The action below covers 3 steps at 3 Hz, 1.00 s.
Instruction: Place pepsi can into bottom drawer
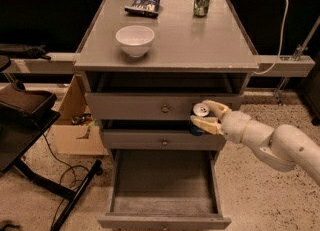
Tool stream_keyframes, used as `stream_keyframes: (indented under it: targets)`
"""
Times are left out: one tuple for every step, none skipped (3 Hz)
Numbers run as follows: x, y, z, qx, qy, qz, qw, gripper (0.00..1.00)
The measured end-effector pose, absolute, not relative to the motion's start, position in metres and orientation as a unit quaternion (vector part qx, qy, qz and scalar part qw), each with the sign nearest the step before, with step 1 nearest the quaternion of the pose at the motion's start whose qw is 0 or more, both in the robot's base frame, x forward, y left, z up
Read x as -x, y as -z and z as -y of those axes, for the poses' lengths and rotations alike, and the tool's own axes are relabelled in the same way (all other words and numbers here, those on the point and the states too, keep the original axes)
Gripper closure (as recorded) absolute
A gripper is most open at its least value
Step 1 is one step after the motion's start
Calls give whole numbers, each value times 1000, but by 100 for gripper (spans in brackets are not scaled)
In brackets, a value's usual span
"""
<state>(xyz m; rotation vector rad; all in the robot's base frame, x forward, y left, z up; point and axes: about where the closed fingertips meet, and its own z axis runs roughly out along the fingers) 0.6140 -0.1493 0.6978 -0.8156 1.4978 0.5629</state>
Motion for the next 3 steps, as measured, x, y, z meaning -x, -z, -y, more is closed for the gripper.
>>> stream_keyframes:
  targets:
    - [-615,-599,138,388,-272,-641,604,100]
    - [-614,-532,132,404,-287,-640,587,100]
    - [-612,-473,144,372,-288,-659,587,100]
